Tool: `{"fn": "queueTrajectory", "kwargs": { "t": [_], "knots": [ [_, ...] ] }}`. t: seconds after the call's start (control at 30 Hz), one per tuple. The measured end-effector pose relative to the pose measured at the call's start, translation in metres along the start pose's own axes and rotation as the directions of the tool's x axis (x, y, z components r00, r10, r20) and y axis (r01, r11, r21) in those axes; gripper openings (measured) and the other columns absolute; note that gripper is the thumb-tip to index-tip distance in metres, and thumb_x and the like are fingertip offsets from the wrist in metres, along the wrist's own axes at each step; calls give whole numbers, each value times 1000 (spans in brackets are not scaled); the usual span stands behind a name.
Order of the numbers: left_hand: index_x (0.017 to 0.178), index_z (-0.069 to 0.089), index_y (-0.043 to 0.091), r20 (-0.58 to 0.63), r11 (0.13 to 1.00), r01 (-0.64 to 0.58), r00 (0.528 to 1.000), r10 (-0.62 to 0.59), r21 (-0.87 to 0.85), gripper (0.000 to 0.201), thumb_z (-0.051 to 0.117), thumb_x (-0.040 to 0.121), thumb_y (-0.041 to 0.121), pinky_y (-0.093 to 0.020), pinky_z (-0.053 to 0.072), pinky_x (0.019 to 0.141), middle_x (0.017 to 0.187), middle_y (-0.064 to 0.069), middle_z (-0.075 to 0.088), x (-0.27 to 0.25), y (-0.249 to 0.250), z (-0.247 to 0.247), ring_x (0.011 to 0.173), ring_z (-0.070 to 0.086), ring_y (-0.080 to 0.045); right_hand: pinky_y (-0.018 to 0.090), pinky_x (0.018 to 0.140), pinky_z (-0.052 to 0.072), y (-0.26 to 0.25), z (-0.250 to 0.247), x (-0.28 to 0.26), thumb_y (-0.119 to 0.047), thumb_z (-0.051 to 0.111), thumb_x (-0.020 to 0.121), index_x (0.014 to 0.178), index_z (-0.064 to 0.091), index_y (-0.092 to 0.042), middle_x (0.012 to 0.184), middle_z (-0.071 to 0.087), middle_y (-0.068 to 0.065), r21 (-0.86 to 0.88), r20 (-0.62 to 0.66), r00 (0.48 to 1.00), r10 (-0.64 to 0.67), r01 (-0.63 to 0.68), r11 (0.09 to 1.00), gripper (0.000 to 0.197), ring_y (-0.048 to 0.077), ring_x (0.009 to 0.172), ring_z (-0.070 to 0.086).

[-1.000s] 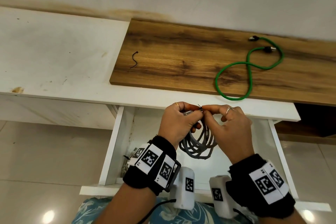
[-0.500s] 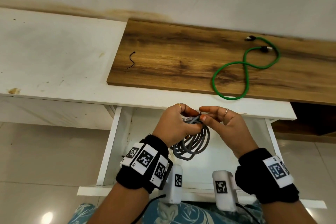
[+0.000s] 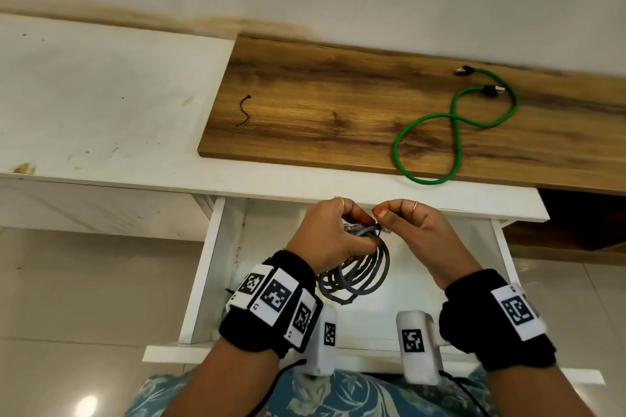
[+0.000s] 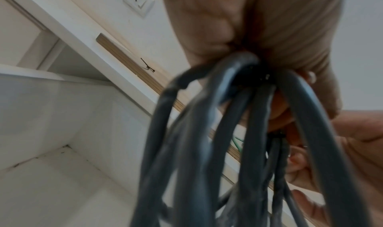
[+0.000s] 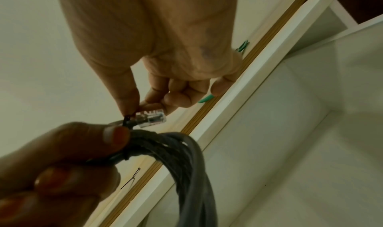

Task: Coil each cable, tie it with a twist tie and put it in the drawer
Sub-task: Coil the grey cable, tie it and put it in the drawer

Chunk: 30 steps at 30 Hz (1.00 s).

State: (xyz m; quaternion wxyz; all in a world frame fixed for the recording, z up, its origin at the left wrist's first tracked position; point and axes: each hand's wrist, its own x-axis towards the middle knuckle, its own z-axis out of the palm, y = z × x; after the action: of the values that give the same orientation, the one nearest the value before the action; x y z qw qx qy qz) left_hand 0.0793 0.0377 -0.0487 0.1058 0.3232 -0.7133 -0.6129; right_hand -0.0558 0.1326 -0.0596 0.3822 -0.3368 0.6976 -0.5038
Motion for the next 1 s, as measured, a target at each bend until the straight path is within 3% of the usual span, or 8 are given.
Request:
{"fn": "queueTrajectory", "kwargs": {
  "t": [0.1,0.23,0.4,0.57,0.7,0.83,1.0],
  "knots": [
    [86,64,17,9,1000,18,1000,-18,-2,21,79,72,10,-11,44,48,81,1,66,0,-1,0,53,60,-2,10,69,44,2,-2,0,-12,54,93,89,65,-8,76,62,-4,-38,27,1000,-8,9,999,12,-1,69,56],
    [89,64,12,-24,991,68,997,-71,-111,21,77,74,8,-15,45,46,78,-1,65,1,1,-2,47,59,-3,11,73,43,1,6,-2,-16,51,95,89,62,-16,81,62,-7,-113,-34,994,-108,104,988,13,-3,75,56],
    [89,64,9,-37,963,99,993,-111,-250,19,77,75,6,-19,45,45,66,-2,64,1,4,-10,47,56,-7,22,83,48,-5,14,-6,-20,50,94,92,60,-19,85,63,-9,-62,-57,969,-241,238,969,10,8,86,59],
    [85,66,9,-30,944,91,994,-106,-316,17,78,74,6,-19,43,43,58,1,64,1,3,-19,47,56,-9,26,75,49,-12,21,-12,-23,48,90,90,59,-18,80,60,-10,-94,-21,948,-317,313,945,12,11,79,56],
    [91,66,4,30,947,87,996,-81,-308,19,77,75,5,-18,46,46,70,-4,68,-2,5,-23,53,63,-12,26,71,48,-13,24,-14,-26,48,90,90,58,-20,78,58,-12,-104,-24,946,-323,319,942,12,9,74,55],
    [89,66,11,92,968,53,995,-31,-245,14,74,78,7,-19,49,51,76,-5,71,-5,8,-23,58,67,-14,23,74,47,-11,24,-13,-28,47,90,91,57,-23,78,59,-14,-71,-76,948,-308,303,950,11,7,77,56],
    [99,67,19,126,991,-76,988,89,-106,23,72,81,6,-25,57,69,82,3,71,-6,7,-21,65,69,-11,21,73,45,-12,19,-9,-28,46,89,88,56,-22,79,57,-7,-52,-166,938,-305,301,952,11,7,77,53]
  ]
}}
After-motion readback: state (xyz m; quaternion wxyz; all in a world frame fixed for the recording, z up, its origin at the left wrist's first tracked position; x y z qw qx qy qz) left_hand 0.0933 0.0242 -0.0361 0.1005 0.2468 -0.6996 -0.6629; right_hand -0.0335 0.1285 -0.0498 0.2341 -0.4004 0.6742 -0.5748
